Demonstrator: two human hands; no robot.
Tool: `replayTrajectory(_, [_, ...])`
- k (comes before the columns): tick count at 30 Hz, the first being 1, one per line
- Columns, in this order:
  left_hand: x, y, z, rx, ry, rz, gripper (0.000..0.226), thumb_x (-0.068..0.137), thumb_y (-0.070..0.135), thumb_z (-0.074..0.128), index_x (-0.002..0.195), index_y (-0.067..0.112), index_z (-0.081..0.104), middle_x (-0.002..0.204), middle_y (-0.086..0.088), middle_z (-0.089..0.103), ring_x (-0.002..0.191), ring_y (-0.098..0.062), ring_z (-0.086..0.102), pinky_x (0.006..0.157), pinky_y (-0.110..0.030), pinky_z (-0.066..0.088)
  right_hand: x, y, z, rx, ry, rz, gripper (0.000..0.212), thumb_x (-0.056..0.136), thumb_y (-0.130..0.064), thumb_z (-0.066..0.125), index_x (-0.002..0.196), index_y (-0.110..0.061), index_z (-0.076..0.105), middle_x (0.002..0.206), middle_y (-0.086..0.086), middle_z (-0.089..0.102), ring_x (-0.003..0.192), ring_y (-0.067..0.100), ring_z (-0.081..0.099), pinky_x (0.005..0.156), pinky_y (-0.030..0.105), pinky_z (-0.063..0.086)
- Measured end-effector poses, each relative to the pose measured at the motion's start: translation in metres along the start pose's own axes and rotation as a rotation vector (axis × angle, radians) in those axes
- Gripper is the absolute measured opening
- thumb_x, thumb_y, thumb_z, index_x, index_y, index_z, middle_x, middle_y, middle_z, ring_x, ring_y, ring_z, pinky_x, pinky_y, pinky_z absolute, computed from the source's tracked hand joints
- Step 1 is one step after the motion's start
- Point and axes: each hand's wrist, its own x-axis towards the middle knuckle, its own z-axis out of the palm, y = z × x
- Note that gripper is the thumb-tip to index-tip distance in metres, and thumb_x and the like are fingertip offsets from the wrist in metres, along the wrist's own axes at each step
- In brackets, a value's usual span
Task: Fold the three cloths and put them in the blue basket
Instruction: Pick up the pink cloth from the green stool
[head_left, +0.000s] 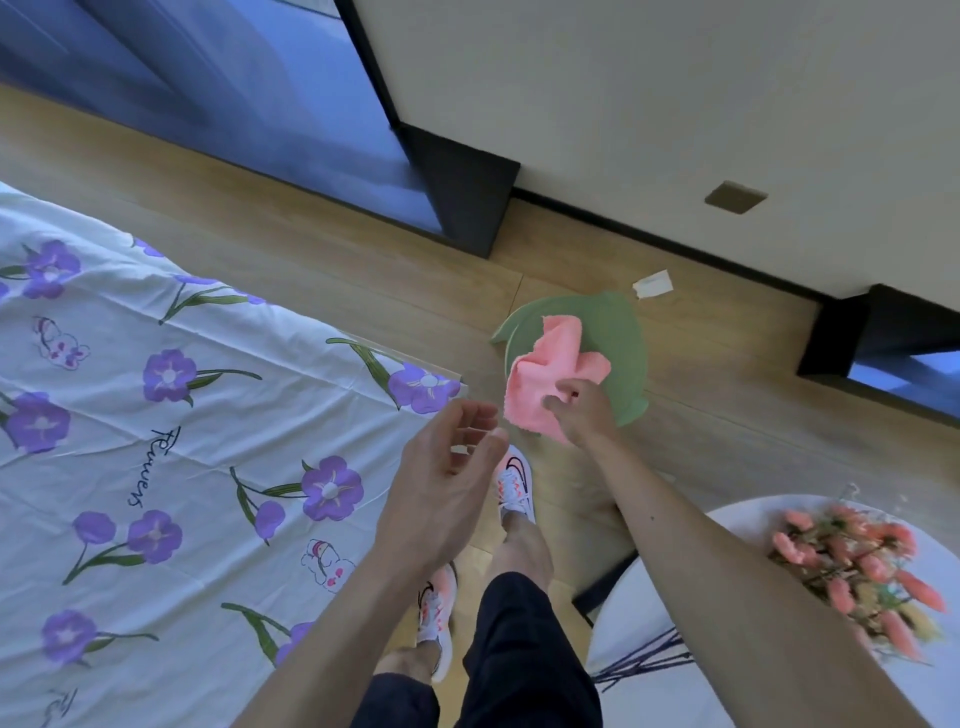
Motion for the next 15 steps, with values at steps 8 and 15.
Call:
replayTrajectory(8, [-0.059,0.007,-0.005,0.001,-0.099,0.166,0.018,0.096,0.031,0.057,0.112,0.027,0.063,0.109,0.015,0.067,0.098,0.005,0.061,0.071,-0.007,0.045,-0.129,-0.020,-0.045,0.297,0.286,-0.208,0.023,0.087,-0.002,0.061,0.102,-0.014,0.073,0.107,0.000,0.072,0.101,0.016,0.065,0.095,0.032,0.052])
replayTrajectory(15, [-0.143,0.005,0.006,0.148,-0.153,0.472,0.044,0.088,0.027,0.060,0.131,0.029,0.048,0.129,0.012,0.048,0.111,-0.007,0.054,0.090,-0.033,0.052,-0.307,-0.024,-0.069,0.584,0.492,-0.375,0.034,0.085,0.006,0.061,0.081,-0.025,0.074,0.083,-0.011,0.076,0.085,0.004,0.071,0.085,0.028,0.058])
